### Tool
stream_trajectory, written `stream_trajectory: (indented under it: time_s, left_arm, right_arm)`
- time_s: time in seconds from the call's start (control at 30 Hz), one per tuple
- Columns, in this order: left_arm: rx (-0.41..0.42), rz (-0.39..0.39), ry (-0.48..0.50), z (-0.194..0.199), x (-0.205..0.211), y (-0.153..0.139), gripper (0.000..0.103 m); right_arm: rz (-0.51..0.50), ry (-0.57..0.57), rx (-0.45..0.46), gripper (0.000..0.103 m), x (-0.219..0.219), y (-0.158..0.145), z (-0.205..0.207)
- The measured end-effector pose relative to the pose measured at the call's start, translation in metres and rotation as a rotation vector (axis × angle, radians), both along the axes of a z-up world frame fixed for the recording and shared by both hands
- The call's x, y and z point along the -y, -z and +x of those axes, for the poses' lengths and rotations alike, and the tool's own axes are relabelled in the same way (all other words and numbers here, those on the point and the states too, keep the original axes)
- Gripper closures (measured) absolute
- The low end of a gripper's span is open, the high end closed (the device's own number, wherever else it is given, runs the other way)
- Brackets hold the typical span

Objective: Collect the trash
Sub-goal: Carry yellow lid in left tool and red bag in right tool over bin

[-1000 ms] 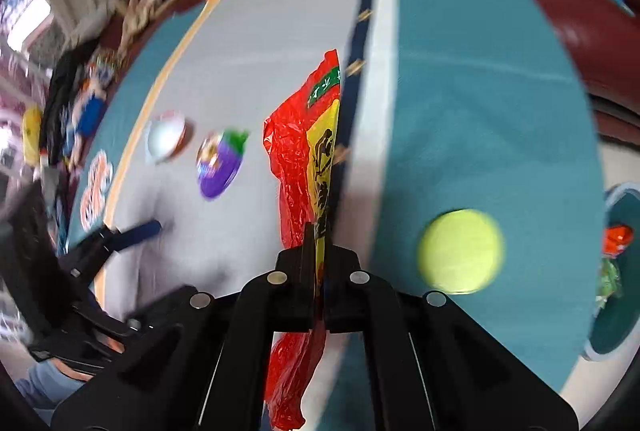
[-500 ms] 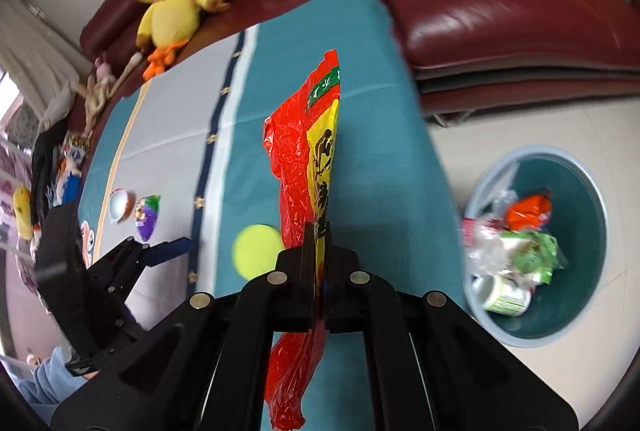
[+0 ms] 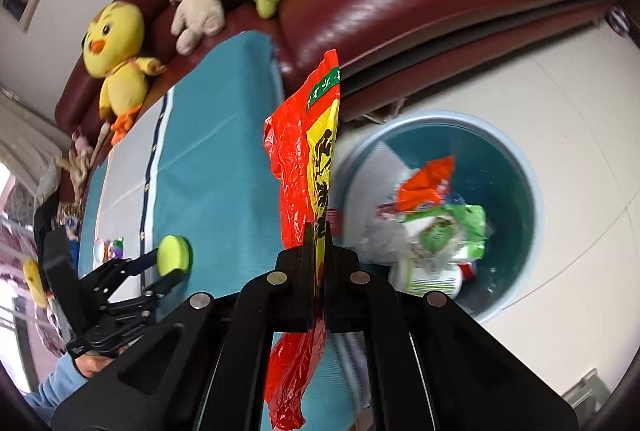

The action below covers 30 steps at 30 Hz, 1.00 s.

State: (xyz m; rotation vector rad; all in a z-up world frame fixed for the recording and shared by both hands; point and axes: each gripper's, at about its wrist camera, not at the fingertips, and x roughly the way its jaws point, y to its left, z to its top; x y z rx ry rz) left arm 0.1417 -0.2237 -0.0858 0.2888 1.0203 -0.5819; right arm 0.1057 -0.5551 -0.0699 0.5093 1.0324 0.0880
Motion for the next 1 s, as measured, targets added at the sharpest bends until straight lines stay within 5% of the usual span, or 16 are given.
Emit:
stream_trajectory:
  time_s: [0.37, 0.87, 0.93, 1.0]
  left_arm:
    - [-0.007, -0.047, 0.188, -0.02, 0.102, -0.015, 0.048]
    - [-0.067, -0.024, 0.261, -0.017, 0.164, 0.009, 0.048]
    - [-0.074, -0.025, 0.262, -0.015, 0.163, 0.011, 0.048]
    - [-0.078, -0.023, 0.266, -0.015, 0.163, 0.013, 0.048]
  right_arm:
    - [0.034, 0.153, -0.024, 0.1, 0.077, 0.027, -0.027]
    - [0.126, 0.145, -0.053, 0.096, 0.089, 0.072, -0.004]
    - [0.114, 0.153, -0.065, 0.087, 0.09, 0.077, -0.002]
    - [0.108, 0.169, -0.07, 0.063, 0.094, 0.082, -0.003]
